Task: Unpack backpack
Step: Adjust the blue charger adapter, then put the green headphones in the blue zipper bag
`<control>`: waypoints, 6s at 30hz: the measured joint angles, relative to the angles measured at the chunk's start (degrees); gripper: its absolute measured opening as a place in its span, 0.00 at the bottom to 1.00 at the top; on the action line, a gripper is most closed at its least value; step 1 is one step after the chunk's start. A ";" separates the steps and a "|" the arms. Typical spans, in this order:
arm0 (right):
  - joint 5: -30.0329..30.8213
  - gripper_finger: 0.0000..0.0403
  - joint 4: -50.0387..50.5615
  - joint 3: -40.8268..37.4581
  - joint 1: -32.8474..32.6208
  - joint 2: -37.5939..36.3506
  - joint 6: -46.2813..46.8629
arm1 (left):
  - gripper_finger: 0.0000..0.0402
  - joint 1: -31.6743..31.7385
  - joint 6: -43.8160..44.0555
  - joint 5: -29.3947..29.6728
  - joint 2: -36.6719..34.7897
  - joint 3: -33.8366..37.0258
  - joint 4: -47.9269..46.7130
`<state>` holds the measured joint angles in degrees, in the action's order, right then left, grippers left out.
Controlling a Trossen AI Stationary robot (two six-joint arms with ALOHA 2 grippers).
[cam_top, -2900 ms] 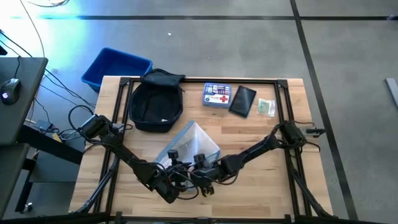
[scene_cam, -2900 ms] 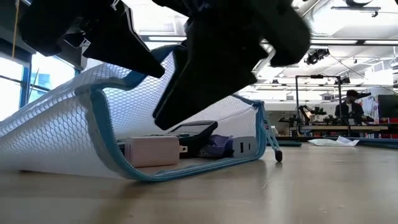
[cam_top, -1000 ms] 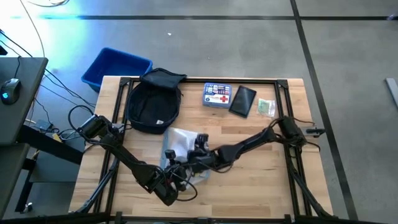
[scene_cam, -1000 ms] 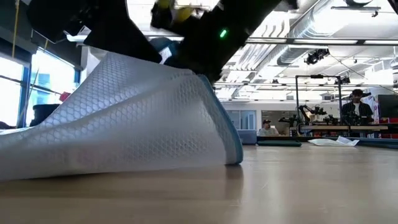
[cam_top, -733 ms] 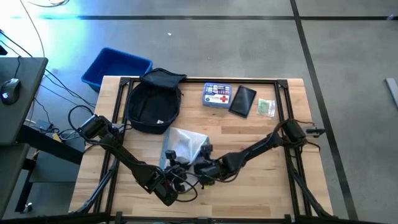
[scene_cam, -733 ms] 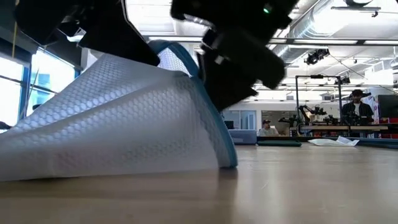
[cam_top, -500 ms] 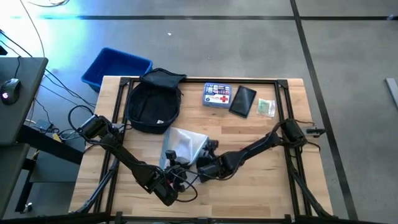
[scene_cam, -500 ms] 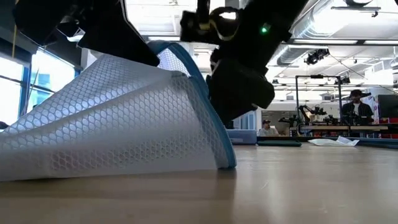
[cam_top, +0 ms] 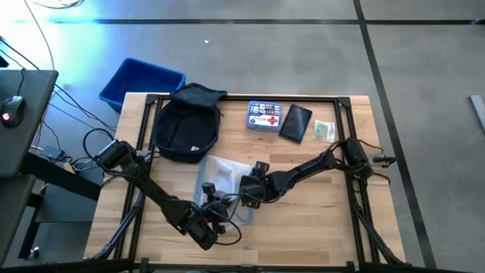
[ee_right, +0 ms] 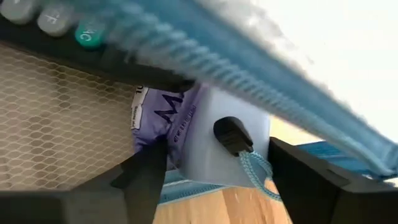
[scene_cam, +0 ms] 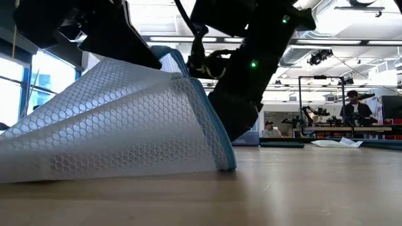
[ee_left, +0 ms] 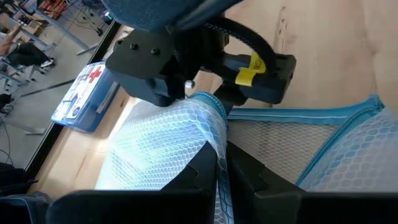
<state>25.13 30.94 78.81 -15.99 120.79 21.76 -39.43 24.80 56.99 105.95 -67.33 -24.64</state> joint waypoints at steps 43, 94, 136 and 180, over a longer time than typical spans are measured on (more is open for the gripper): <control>-0.15 0.25 -0.88 2.82 1.11 0.39 -6.11 | 0.00 -0.16 -2.43 -0.98 0.02 0.07 -0.02; 6.55 0.19 37.11 -27.62 28.14 -32.81 18.28 | 0.00 -0.40 -14.95 -11.91 0.70 2.25 3.86; -9.91 0.60 10.00 -36.17 60.96 -29.41 12.94 | 0.00 0.88 -13.84 -14.55 0.70 2.25 6.58; -22.85 0.00 -30.37 -36.58 -7.53 -36.50 10.08 | 0.00 0.34 -15.85 -11.23 0.70 2.25 7.88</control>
<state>2.27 0.56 42.23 -23.52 84.29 31.83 -39.09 8.94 45.76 106.65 -65.08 -16.76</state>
